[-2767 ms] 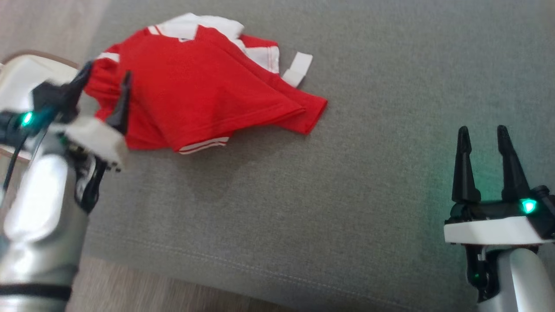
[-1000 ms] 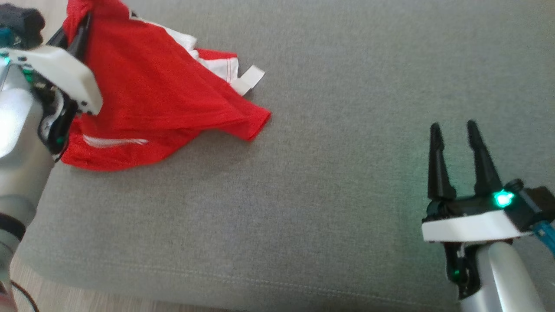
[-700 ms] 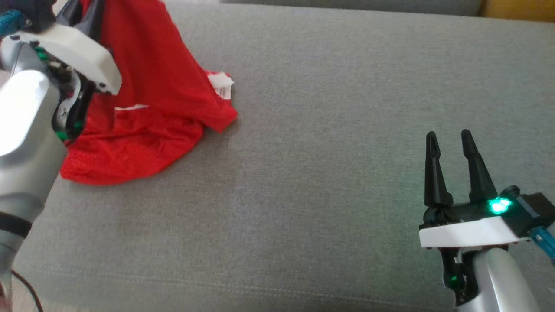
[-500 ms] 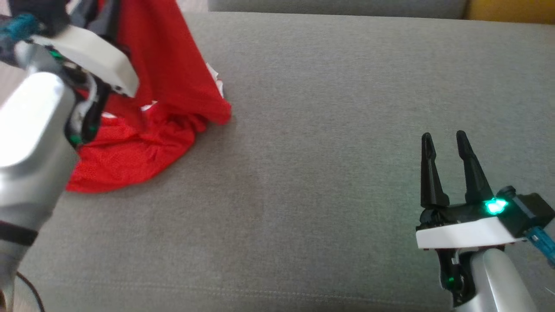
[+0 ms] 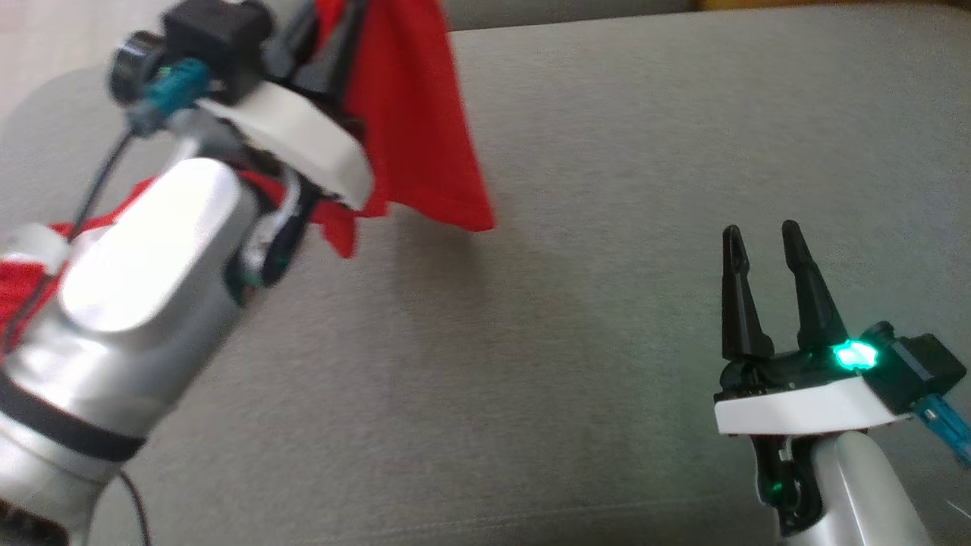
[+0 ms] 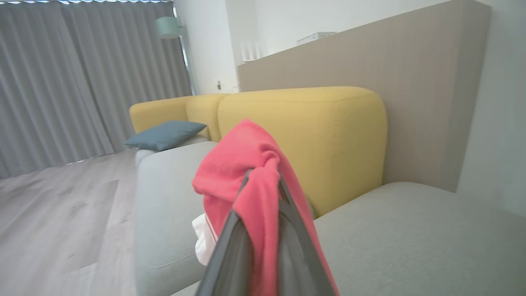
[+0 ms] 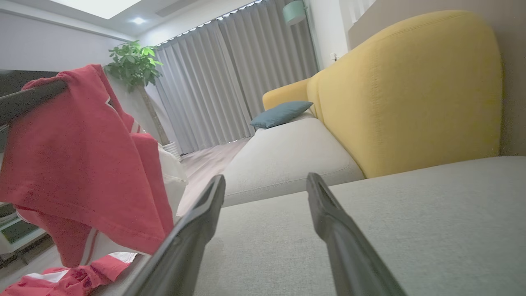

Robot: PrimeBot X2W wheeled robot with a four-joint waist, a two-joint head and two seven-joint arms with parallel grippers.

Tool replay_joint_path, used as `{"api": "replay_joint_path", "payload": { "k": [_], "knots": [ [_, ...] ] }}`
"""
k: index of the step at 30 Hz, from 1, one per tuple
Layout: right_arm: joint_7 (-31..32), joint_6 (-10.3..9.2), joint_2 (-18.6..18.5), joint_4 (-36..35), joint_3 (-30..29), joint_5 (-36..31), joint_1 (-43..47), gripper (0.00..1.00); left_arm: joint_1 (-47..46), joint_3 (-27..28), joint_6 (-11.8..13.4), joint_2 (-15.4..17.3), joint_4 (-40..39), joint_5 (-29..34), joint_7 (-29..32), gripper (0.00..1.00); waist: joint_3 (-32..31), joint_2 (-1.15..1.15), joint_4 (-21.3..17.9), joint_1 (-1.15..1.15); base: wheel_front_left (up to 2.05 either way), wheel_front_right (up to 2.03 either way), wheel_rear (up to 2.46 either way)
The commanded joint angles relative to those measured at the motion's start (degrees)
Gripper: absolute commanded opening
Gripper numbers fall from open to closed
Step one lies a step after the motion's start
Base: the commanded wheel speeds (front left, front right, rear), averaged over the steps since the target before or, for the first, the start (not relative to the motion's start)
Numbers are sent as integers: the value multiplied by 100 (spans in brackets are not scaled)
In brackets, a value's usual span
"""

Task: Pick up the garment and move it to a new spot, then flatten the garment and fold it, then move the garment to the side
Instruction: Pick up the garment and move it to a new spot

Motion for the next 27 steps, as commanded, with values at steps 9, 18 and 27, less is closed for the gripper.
{"api": "replay_joint_path", "payload": {
  "k": [9,18,27],
  "knots": [
    [-36,23,-30,-382,272,245,-282,100,-748,204,299,-408,-42,274,-120,0,217,0,-1058,0,0,0,0],
    [-36,23,-30,-539,312,398,-288,100,-243,-198,167,-877,906,291,-299,0,430,0,-1523,0,0,0,0],
    [-36,23,-30,-487,39,298,-246,100,468,-292,-52,-1354,1794,262,-478,100,381,0,-1187,0,0,0,0]
  ]
}}
